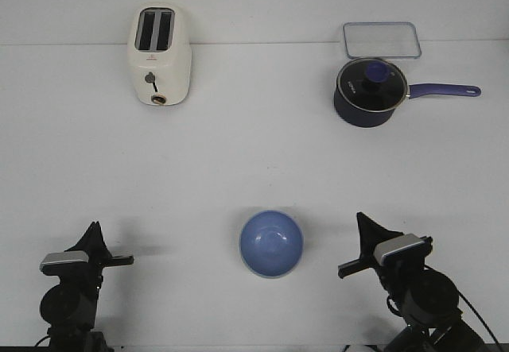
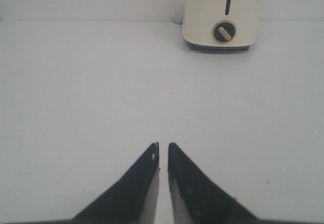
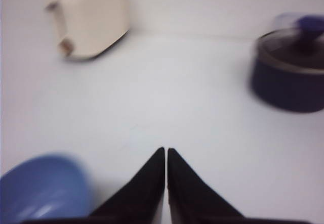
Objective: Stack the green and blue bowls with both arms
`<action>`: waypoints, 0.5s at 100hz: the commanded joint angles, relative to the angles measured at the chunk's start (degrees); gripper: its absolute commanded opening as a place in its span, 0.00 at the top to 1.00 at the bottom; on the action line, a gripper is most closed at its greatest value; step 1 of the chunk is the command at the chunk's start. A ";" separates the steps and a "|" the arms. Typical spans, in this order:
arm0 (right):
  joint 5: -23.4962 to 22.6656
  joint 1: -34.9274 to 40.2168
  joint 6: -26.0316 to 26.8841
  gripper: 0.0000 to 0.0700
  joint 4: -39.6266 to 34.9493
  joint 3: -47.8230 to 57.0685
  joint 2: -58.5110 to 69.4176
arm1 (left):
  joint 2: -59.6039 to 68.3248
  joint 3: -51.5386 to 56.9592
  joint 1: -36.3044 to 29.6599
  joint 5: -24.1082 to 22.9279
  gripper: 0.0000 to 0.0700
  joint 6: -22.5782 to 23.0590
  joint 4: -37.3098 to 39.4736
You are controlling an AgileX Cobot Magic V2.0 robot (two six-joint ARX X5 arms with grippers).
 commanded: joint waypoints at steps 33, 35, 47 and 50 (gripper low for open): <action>-17.86 -33.35 -9.03 0.99 8.72 -19.61 -14.75 | -0.07 -1.16 -0.02 0.13 0.98 -0.13 0.59; -17.86 -33.48 -9.29 0.99 8.72 -20.17 -15.12 | -0.07 -1.16 -0.02 0.13 0.98 -0.13 0.59; -17.88 -33.70 -9.77 0.99 8.61 -22.97 -16.90 | -0.07 -1.16 -0.02 0.13 0.98 -0.13 0.59; -17.86 -33.70 -9.77 0.99 8.66 -23.56 -17.33 | -0.07 -1.16 -0.02 0.13 0.98 -0.13 0.59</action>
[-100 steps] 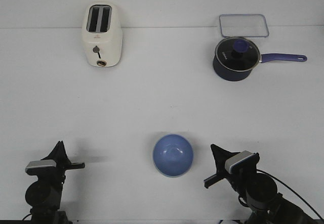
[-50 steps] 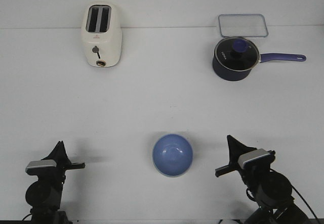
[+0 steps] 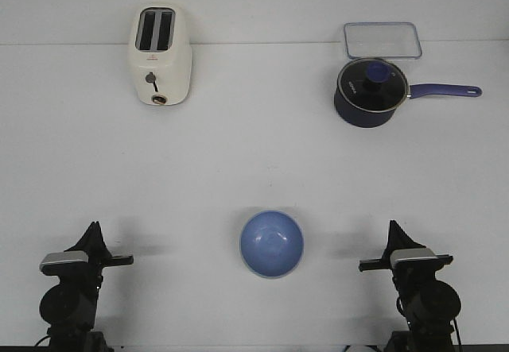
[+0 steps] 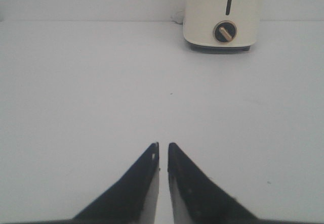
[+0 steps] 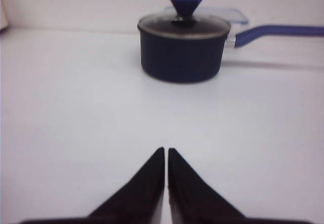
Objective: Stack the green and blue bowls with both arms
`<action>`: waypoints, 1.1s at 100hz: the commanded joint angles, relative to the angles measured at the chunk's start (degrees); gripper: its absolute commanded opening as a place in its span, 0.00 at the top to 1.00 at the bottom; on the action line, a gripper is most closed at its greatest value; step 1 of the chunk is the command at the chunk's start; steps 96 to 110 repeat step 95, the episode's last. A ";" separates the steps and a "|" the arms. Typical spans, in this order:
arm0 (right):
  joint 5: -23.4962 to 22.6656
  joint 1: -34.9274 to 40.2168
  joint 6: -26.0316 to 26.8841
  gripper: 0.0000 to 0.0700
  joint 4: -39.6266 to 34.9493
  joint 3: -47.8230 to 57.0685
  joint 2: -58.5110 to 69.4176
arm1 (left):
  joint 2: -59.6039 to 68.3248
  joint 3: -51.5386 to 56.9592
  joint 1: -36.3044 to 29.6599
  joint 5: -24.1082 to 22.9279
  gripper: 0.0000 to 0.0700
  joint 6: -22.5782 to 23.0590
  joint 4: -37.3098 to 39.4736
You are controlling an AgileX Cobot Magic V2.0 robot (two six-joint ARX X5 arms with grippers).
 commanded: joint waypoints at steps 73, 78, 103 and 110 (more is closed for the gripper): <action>-0.22 0.09 1.68 0.99 3.89 -2.84 -1.70 | -0.07 -1.16 -0.02 0.13 0.98 -0.13 0.59; -0.22 0.09 1.68 0.99 3.89 -2.84 -1.70 | -0.07 -1.16 -0.02 0.13 0.98 -0.13 0.59; -0.22 0.09 1.68 0.99 3.89 -2.84 -1.70 | -0.07 -1.16 -0.02 0.13 0.98 -0.13 0.59; -0.22 0.09 1.68 0.99 3.89 -2.84 -1.70 | -0.07 -1.16 -0.02 0.13 0.98 -0.13 0.59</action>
